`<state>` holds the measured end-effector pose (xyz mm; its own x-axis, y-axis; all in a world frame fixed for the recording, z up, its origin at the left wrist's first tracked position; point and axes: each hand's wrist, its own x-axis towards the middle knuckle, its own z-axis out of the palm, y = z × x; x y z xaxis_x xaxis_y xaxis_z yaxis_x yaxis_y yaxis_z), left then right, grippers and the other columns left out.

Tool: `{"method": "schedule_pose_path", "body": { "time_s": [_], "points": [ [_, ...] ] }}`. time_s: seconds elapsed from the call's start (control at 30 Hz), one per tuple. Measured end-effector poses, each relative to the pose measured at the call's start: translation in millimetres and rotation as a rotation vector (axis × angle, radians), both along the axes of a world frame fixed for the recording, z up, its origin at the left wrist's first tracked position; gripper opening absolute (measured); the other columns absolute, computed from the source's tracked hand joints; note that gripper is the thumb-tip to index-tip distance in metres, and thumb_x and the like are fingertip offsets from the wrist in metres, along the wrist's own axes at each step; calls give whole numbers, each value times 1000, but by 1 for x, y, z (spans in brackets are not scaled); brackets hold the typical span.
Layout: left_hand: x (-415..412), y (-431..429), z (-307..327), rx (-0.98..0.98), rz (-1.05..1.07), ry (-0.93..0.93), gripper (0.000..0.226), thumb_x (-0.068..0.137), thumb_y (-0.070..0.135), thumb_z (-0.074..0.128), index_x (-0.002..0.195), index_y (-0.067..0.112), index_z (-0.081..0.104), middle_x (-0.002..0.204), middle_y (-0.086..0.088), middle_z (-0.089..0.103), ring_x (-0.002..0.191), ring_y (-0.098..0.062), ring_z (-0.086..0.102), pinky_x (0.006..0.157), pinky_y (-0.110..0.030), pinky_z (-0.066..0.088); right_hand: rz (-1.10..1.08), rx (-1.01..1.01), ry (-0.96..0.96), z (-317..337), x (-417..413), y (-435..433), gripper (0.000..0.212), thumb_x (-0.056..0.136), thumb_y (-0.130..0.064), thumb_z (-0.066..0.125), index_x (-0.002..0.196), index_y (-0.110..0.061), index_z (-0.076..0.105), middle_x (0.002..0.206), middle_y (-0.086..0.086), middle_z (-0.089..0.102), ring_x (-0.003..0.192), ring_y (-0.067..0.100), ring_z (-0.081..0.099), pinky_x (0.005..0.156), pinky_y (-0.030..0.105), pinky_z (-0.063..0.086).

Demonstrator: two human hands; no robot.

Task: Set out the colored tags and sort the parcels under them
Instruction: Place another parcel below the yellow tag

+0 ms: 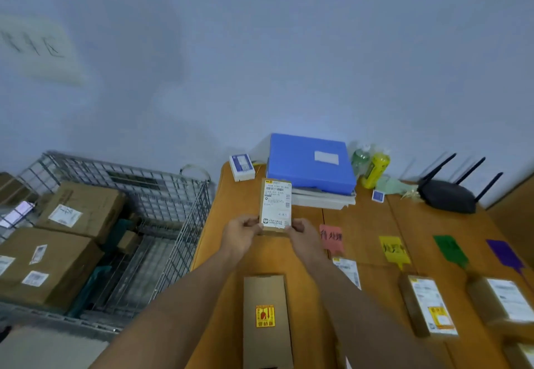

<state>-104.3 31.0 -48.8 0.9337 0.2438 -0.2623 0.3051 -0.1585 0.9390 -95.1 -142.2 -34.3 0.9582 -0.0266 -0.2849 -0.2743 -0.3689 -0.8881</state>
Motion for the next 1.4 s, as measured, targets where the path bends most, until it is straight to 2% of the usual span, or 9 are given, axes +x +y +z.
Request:
{"method": "schedule_pose_path", "body": {
  "time_s": [0.1,0.27,0.43,0.57,0.7,0.83,1.07,1.27,1.4],
  "points": [
    [-15,-15,50,-17,10,-82,22,96,9,70,118,10,71,104,-5,76,98,-22,71,87,-33,55,7,-8,-111,43,-8,-14,11,99,-23,61,110,-23,60,100,-18,66,99,5,63,73,19,45],
    [-43,-46,124,-16,19,-198,27,96,6,68,123,5,71,112,-7,76,104,-23,69,81,-25,53,5,6,-215,114,-27,-44,16,99,-24,62,114,-20,61,107,-8,66,105,14,63,88,28,50],
    [-75,-78,174,10,72,-285,29,96,7,68,125,5,69,114,-5,71,108,-24,66,89,-31,55,8,-3,-289,162,-50,-72,24,98,-24,62,121,-16,60,114,-4,63,105,15,59,84,26,45],
    [-102,-103,201,36,67,-340,27,97,9,68,124,9,70,117,-3,71,112,-22,65,102,-42,55,-2,-2,-340,185,-73,-97,22,97,-24,64,118,-17,62,118,-2,65,110,17,61,94,32,50],
    [-124,-126,216,41,67,-359,23,98,10,67,121,14,70,118,-3,71,114,-23,64,104,-46,54,2,-3,-385,199,-96,-121,20,97,-22,64,116,-16,61,114,-4,63,109,14,59,94,29,47],
    [-143,-150,220,54,48,-351,24,97,12,68,121,13,72,118,1,73,112,-20,65,103,-42,54,-2,-45,-406,202,-117,-147,16,97,-22,64,112,-17,61,115,-2,65,106,13,59,88,27,47],
    [-173,-204,211,37,19,-377,18,94,13,72,103,28,70,114,2,74,110,-22,68,101,-50,55,-24,-72,-433,201,-159,-203,21,97,-21,63,117,-15,63,116,-2,67,104,15,62,82,25,48],
    [-210,-260,197,4,-3,-345,20,94,11,72,98,29,68,111,2,73,108,-22,68,99,-47,57,-65,-67,-416,187,-201,-260,13,96,-22,64,108,-23,62,106,-8,65,97,12,62,77,25,49],
    [-225,-298,188,28,-45,-316,16,95,12,71,104,25,67,112,4,72,105,-21,68,82,-34,60,-88,-85,-353,172,-220,-295,18,97,-21,63,114,-19,64,116,-3,68,104,15,63,83,29,50]
  ]
}}
